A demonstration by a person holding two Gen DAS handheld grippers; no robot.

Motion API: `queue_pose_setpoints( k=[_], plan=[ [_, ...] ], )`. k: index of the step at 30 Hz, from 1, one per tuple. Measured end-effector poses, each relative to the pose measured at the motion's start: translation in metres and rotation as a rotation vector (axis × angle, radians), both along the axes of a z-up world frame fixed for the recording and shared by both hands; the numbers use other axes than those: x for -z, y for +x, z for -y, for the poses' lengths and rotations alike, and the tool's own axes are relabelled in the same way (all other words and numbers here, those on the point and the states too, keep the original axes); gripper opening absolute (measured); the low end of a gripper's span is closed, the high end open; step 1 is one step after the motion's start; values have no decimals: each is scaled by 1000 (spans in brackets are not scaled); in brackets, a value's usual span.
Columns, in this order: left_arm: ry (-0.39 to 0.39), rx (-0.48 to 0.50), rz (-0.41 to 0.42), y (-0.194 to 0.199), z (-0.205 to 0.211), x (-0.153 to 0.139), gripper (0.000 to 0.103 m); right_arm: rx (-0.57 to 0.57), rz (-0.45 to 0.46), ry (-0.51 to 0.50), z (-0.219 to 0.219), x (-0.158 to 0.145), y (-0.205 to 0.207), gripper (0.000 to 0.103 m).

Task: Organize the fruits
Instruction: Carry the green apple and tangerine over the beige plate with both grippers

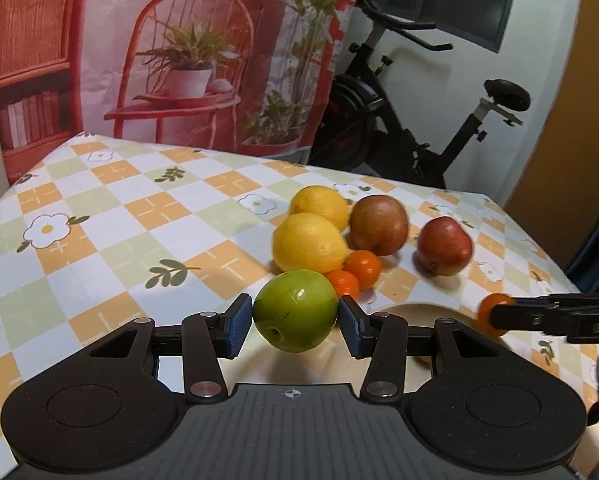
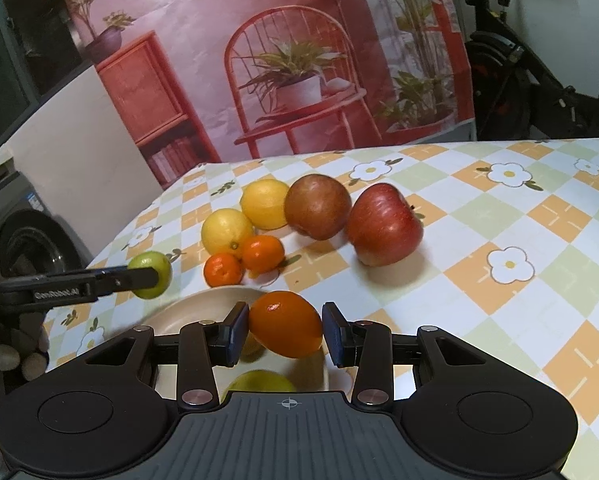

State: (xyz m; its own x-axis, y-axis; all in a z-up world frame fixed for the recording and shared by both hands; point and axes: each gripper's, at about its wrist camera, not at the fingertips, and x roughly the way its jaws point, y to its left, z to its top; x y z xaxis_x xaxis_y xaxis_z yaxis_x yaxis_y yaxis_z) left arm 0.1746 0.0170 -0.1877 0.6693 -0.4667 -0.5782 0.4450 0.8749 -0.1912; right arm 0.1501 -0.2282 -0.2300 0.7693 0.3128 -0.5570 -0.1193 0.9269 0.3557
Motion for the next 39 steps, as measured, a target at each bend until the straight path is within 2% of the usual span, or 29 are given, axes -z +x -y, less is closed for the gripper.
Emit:
queue_pose_setpoints(
  k=[6, 18, 30, 39],
  plan=[
    [-5, 51, 10, -16, 10, -6, 50, -8, -10, -5, -4, 4, -3, 37],
    [35, 126, 7, -32, 24, 5, 50, -5, -14, -13, -7, 6, -4, 37],
    [62, 117, -23, -34, 18, 13, 50, -3, -11, -16, -6, 7, -5, 38],
    [75, 104, -10, -41, 16, 13, 50, 1, -11, -13, -5, 7, -6, 38]
  ],
)
